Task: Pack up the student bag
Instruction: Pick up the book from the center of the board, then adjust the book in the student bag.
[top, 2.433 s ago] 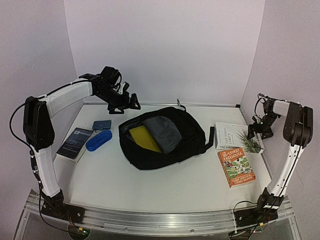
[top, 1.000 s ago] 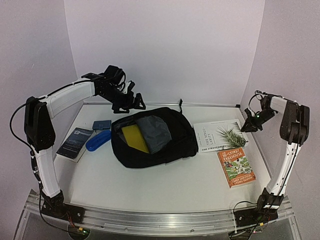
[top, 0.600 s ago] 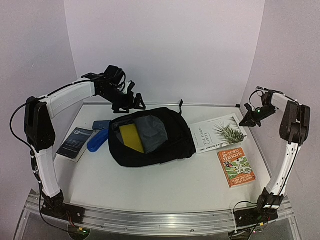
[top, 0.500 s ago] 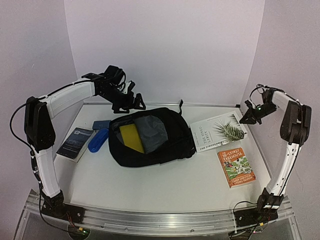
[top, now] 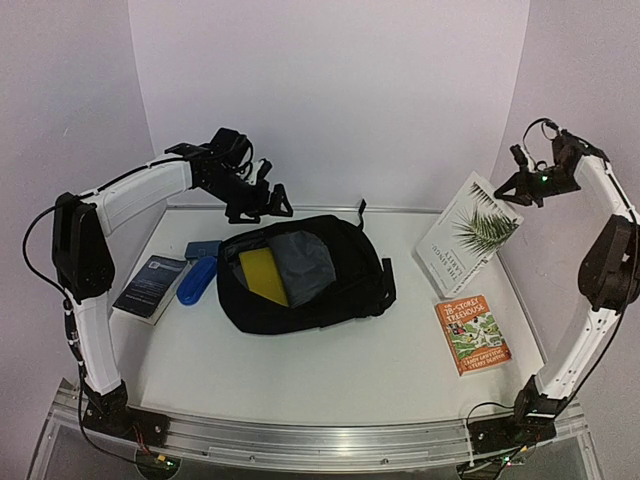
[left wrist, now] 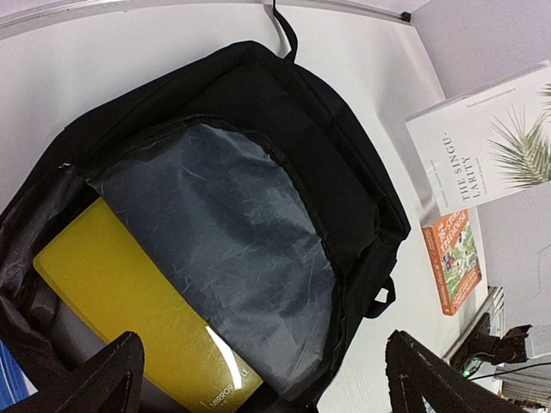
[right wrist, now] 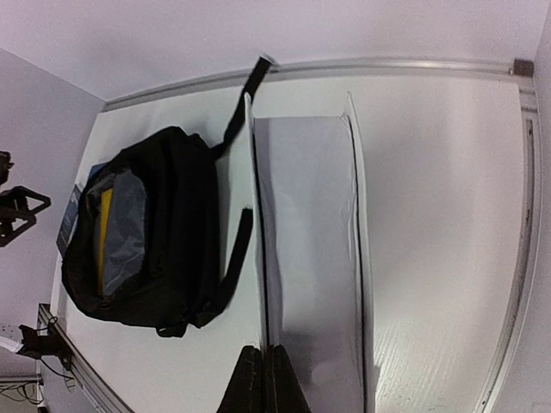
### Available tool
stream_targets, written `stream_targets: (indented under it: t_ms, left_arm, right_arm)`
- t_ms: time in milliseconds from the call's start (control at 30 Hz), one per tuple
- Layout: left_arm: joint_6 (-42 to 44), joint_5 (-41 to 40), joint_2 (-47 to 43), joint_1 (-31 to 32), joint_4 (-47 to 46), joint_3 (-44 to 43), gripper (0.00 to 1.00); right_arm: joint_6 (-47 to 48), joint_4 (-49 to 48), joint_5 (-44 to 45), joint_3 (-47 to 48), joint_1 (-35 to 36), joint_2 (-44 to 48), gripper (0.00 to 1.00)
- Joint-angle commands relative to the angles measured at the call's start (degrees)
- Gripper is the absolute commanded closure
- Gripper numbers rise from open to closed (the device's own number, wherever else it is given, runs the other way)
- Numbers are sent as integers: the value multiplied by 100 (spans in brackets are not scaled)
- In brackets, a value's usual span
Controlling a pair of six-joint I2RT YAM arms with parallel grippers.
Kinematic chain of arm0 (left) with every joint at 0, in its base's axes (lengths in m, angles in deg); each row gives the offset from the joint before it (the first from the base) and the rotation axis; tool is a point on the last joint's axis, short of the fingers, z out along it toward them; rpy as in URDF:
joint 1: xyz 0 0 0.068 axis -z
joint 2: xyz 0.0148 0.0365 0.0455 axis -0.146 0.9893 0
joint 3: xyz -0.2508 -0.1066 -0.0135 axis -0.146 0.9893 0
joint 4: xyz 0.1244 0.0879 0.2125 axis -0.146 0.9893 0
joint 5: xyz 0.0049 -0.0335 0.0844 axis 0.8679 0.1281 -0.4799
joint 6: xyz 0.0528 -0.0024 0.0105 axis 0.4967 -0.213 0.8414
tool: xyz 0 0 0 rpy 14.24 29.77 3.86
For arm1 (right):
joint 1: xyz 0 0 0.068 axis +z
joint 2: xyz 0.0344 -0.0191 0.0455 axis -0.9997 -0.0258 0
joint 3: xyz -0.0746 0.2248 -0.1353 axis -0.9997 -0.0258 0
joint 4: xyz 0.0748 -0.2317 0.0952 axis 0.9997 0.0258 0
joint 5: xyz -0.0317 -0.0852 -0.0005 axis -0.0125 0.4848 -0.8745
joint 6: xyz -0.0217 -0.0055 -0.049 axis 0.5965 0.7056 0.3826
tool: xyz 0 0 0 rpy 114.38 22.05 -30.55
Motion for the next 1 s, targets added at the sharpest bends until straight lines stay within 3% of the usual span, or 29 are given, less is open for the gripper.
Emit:
stream_targets:
  t_ms: [0,333,600,800,967]
  left_arm:
    - [92,-53,46,-22,-2,-271,2]
    - [41,-87,-101,-22,-53,-138,2]
    - [-54,-301,-332,-21,-50,144,2]
    - [-430,-365,-714,-219,-272,643,1]
    - [-1052,-86,-1384,-409,-1081,1650,0]
  right_arm:
    - [-387,-280,-667,304,47,304,100]
    - [-1061,-1116,-709,432,1263,609,100]
    - [-3283,-3069,-1030,776,2159,617,100]
    - [-5338,-5191,-1068,-119,2977,444,100]
    - [-5778,-5891,-649,-491,3494,-255,100]
